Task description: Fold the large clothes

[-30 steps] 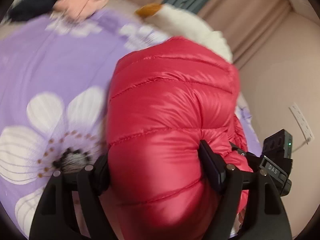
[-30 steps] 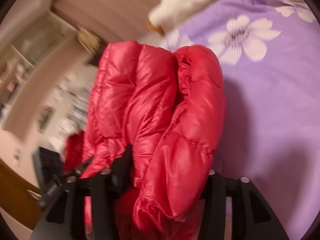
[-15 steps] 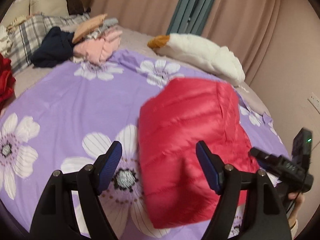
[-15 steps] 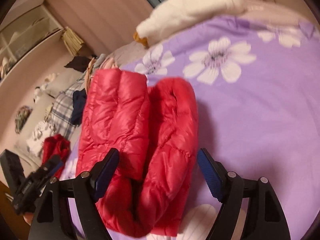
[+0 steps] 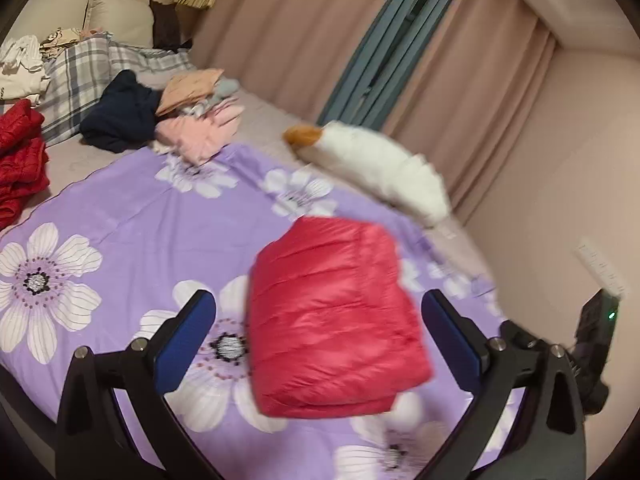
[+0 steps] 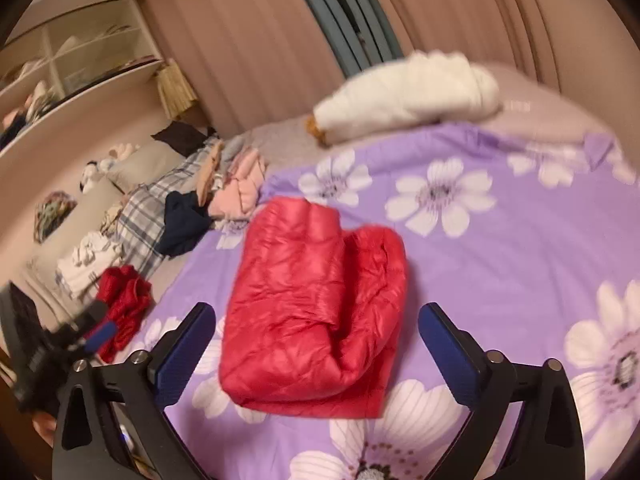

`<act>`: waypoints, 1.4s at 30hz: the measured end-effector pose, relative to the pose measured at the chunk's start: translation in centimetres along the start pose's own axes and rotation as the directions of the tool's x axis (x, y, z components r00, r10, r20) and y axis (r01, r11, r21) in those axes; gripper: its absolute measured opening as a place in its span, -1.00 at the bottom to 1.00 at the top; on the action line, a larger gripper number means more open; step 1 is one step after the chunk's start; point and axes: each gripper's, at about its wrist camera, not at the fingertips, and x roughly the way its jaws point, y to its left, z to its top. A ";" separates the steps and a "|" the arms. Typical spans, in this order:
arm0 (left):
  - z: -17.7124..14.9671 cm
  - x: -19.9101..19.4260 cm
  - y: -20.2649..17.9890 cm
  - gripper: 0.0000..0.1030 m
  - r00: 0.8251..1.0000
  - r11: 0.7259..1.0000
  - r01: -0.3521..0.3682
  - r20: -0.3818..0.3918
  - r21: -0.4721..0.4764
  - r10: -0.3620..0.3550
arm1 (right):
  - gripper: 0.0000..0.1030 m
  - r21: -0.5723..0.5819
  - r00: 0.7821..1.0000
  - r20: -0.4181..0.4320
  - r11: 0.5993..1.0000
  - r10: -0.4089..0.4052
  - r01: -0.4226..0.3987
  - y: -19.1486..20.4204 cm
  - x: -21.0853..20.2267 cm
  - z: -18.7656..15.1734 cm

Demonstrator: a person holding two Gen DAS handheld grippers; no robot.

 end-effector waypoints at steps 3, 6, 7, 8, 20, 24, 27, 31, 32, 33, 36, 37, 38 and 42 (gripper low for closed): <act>0.1 -2.4 -1.0 1.00 0.999 0.999 0.009 0.045 0.036 -0.010 | 0.97 -0.054 0.996 0.088 0.998 -0.017 0.021 1.6 -2.8 -0.4; 0.0 -3.8 -2.0 1.00 0.997 0.998 0.009 0.073 0.064 -0.014 | 0.98 -0.066 0.989 0.146 0.997 -0.019 0.029 2.5 -4.6 -0.6; 0.1 -4.1 -2.2 1.00 0.997 0.998 0.016 0.076 0.062 -0.021 | 0.98 -0.074 0.989 0.150 0.997 -0.013 0.025 2.7 -4.9 -0.7; 0.1 -4.2 -1.8 1.00 0.997 0.998 0.020 0.076 0.061 -0.025 | 0.98 -0.088 0.989 0.151 0.996 -0.005 0.019 3.0 -5.1 -0.8; -0.2 -7.5 -2.9 1.00 0.989 0.997 0.008 0.145 0.080 -0.020 | 0.98 -0.143 0.989 0.150 0.989 -0.002 0.024 4.4 -5.5 -1.5; -0.4 -7.5 -3.2 1.00 0.987 0.996 -0.020 0.160 0.089 0.005 | 0.98 -0.138 0.986 0.166 0.990 -0.007 0.030 4.2 -6.0 -1.5; -0.5 -7.1 -3.4 1.00 0.989 0.995 -0.038 0.149 0.097 0.023 | 0.98 -0.129 0.986 0.169 0.991 -0.005 0.027 3.9 -6.0 -1.4; -0.5 -6.9 -3.7 1.00 0.989 0.993 -0.058 0.144 0.098 0.044 | 0.98 -0.116 0.985 0.173 0.992 -0.018 0.039 3.6 -6.1 -1.3; -0.6 -6.8 -3.8 1.00 0.988 0.991 -0.076 0.146 0.110 0.059 | 0.98 -0.115 0.985 0.172 0.993 -0.020 0.040 3.5 -6.1 -1.3; -0.6 -6.8 -4.0 1.00 0.986 0.988 -0.091 0.149 0.121 0.073 | 0.98 -0.113 0.985 0.171 0.993 -0.022 0.042 3.4 -6.0 -1.3; -0.8 -6.5 -4.3 1.00 0.981 0.982 -0.134 0.159 0.130 0.113 | 0.98 -0.110 0.985 0.172 0.993 -0.030 0.049 3.3 -6.1 -1.3; -0.8 -6.4 -4.2 1.00 0.981 0.982 -0.138 0.155 0.126 0.118 | 0.98 -0.111 0.984 0.173 0.993 -0.032 0.051 3.2 -6.1 -1.3; -0.8 -6.2 -4.1 1.00 0.981 0.983 -0.140 0.149 0.119 0.121 | 0.98 -0.110 0.984 0.174 0.992 -0.035 0.054 3.2 -6.0 -1.3; -0.6 -5.4 -3.9 1.00 0.980 0.982 -0.166 0.127 0.086 0.154 | 0.98 -0.100 0.984 0.166 0.992 -0.064 0.081 2.9 -5.7 -1.1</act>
